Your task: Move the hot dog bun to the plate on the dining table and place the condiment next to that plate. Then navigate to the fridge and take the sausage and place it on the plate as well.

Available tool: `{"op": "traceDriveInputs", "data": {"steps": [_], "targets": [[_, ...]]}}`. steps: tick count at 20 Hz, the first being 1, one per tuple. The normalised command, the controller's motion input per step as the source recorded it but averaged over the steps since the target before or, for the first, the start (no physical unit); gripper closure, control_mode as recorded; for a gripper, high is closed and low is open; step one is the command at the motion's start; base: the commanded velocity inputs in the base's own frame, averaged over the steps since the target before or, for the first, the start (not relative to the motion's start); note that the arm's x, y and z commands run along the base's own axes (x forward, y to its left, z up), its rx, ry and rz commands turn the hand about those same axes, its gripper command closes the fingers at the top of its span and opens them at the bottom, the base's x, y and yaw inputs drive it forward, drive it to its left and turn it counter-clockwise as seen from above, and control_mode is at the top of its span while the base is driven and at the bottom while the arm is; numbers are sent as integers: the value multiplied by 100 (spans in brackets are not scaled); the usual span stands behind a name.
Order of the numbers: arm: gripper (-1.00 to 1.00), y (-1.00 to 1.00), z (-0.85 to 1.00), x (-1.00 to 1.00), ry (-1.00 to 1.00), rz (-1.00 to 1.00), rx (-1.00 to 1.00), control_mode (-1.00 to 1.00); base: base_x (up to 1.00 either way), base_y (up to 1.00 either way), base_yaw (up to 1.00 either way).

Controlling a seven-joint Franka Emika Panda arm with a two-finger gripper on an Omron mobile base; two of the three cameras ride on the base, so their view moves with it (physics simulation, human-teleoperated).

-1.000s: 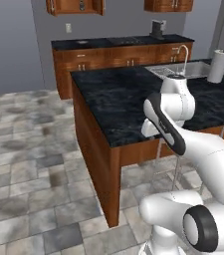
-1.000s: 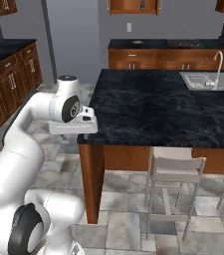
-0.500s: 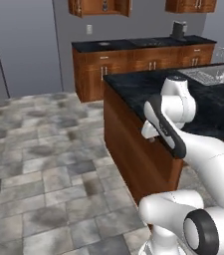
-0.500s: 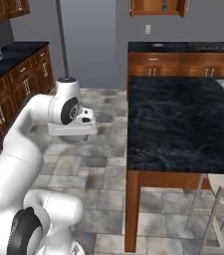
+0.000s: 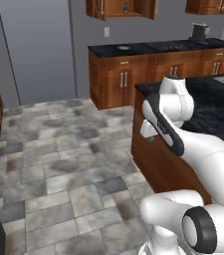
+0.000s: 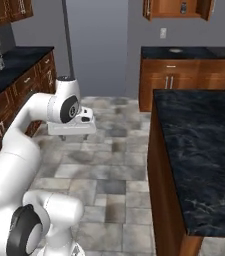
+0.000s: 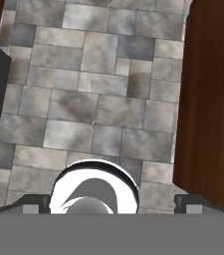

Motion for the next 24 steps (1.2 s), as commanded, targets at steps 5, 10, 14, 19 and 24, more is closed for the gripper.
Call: {"op": "traceDriveInputs", "data": {"steps": [5,10,14,19,24], "targets": [[-100,0,0,0,0,0,0,100,100,38,-14],[-100,0,0,0,0,0,0,100,100,33,-20],[-100,0,0,0,0,0,0,100,100,38,-20],[-100,0,0,0,0,0,0,100,100,41,-20],[-100,0,0,0,0,0,0,100,100,43,-22]]}}
